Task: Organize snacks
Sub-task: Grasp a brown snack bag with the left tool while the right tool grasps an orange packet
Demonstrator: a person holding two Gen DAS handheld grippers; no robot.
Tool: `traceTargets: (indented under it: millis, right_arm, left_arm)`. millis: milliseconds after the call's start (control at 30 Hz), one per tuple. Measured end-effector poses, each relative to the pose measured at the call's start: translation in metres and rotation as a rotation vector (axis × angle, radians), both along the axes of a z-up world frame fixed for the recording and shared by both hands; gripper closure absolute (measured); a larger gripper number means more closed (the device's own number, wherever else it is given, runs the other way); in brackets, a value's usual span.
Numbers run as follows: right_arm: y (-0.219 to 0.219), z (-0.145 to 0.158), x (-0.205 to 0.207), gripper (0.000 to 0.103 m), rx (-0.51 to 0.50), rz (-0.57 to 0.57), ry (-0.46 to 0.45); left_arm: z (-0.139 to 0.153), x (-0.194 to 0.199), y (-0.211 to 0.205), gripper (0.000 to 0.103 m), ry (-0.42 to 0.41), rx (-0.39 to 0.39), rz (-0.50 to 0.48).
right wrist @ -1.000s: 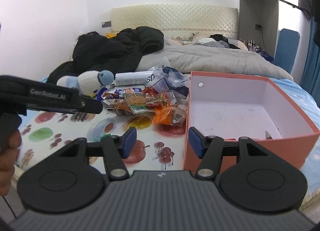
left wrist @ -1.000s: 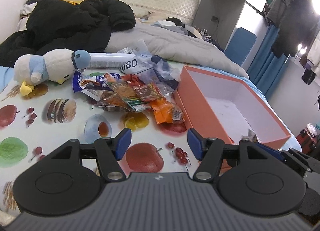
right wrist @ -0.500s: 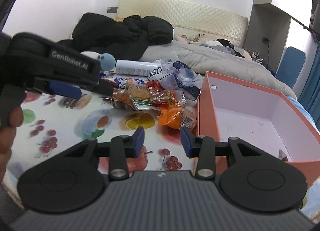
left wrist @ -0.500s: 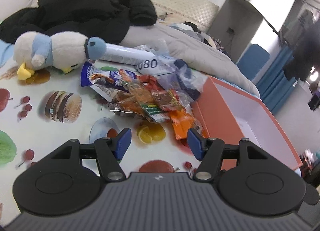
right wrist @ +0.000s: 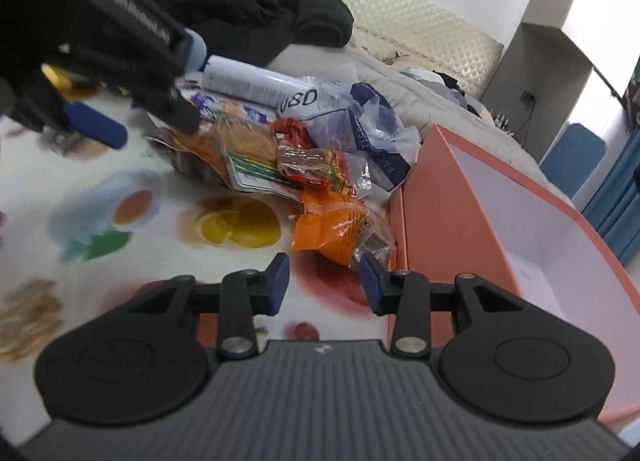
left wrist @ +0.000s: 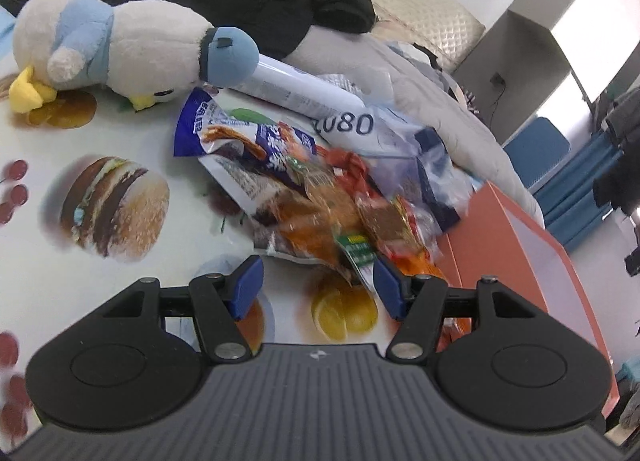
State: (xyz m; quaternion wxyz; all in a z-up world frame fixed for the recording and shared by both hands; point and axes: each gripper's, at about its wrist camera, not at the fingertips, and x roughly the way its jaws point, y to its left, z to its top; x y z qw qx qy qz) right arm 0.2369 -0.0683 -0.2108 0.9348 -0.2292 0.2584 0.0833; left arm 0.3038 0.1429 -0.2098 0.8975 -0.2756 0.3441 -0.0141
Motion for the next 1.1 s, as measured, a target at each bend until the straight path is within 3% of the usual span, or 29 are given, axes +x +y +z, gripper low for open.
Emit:
traceTargets:
  millis: [167, 267, 300, 433, 500, 667, 800, 1100]
  right_arm:
    - [0.008, -0.016, 0.021, 0.060, -0.061, 0.016, -0.015]
    - [0.013, -0.026, 0.034, 0.045, -0.100, 0.018, -0.008]
    - [0.016, -0.029, 0.037, 0.044, -0.115, 0.021, -0.014]
    - [0.024, -0.039, 0.046, 0.044, -0.197, 0.029, -0.046]
    - [0.026, -0.043, 0.052, 0.045, -0.220, 0.031, -0.040]
    - [0.027, -0.041, 0.058, 0.051, -0.223, 0.009, -0.041]
    - [0.026, -0.037, 0.054, 0.062, -0.217, 0.009, -0.043]
    - [0.021, -0.021, 0.022, 0.072, -0.190, 0.018, -0.041]
  left_arm:
    - [-0.015, 0.025, 0.014, 0.037, 0.010, -0.044, 0.037]
    - [-0.025, 0.036, 0.017, 0.037, 0.031, -0.067, 0.045]
    - [-0.028, 0.039, 0.017, 0.038, 0.038, -0.068, 0.045]
    - [-0.039, 0.049, 0.016, 0.051, 0.066, -0.096, 0.034]
    - [-0.043, 0.050, 0.016, 0.059, 0.066, -0.118, 0.035]
    - [-0.042, 0.048, 0.015, 0.066, 0.063, -0.121, 0.041]
    - [-0.038, 0.038, 0.019, 0.068, 0.070, -0.122, 0.047]
    - [-0.026, -0.012, 0.020, 0.068, 0.093, -0.100, 0.042]
